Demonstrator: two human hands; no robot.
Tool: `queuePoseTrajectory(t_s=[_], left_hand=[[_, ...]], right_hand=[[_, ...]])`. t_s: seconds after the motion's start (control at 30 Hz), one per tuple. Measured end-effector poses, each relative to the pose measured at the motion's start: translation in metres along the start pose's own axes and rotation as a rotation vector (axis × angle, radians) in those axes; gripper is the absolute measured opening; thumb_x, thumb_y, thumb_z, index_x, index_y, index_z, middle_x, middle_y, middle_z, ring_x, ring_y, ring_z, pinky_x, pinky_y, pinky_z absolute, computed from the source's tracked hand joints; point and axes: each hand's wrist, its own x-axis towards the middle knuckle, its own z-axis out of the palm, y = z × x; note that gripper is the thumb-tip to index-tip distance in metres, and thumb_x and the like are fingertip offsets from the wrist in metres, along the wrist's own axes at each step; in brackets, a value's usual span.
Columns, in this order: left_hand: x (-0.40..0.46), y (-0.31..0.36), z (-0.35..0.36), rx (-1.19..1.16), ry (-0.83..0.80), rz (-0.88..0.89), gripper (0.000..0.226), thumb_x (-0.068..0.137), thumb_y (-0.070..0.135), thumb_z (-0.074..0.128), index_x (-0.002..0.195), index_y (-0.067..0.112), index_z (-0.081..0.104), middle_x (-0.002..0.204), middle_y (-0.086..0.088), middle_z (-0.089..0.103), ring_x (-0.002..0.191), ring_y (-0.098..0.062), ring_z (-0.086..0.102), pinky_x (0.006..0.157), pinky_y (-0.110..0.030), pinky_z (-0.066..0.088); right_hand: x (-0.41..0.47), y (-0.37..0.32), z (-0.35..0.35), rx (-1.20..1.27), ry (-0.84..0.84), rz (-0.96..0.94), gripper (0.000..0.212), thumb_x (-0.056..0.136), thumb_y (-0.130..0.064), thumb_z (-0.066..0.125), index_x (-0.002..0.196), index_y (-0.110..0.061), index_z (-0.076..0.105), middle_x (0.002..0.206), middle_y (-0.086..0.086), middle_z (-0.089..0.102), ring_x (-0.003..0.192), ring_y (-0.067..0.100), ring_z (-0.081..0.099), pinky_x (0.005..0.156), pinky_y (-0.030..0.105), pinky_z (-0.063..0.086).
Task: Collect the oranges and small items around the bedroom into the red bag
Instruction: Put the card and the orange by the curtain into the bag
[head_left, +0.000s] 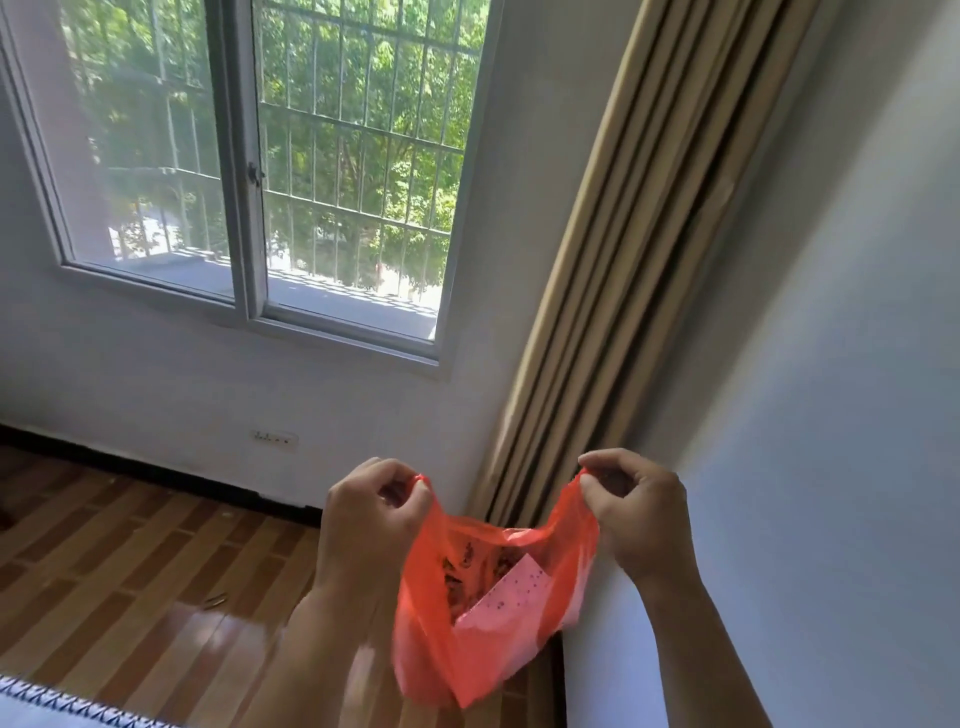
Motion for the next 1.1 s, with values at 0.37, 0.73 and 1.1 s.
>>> queuePoseTrajectory(t_s=[0.37,0.73,1.1], left_hand=[[0.084,-0.041,0.088,0.097,0.066,-0.122,0.023,0.082,0.012,0.078,0.065,0.025,0.069,0.07,0.01,0.069,0.067,-0.008,0.067,0.069,-0.039,0.057],[0.144,-0.095,0.217,0.225,0.002,-0.204,0.026,0.08,0.011,0.082,0.066,0.028,0.07,0.07,0.015,0.069,0.065,-0.006,0.067,0.067,-0.031,0.053],[0.159,-0.154,0.327,0.211,-0.226,-0.242,0.028,0.083,0.008,0.079,0.07,0.031,0.071,0.075,0.016,0.071,0.071,-0.007,0.069,0.066,-0.029,0.055]], right_hand=[[0.121,0.093,0.068,0.091,-0.129,0.02,0.028,0.082,0.0,0.076,0.081,-0.027,0.078,0.075,-0.019,0.075,0.074,0.002,0.072,0.072,0.016,0.055],[0.216,0.219,0.107,0.081,-0.263,0.135,0.028,0.081,-0.001,0.078,0.08,-0.029,0.079,0.079,-0.022,0.075,0.079,-0.002,0.071,0.076,0.014,0.054],[0.222,0.33,0.105,-0.013,-0.228,0.274,0.024,0.085,-0.006,0.075,0.088,-0.03,0.078,0.086,-0.021,0.074,0.088,0.001,0.07,0.08,0.026,0.059]])
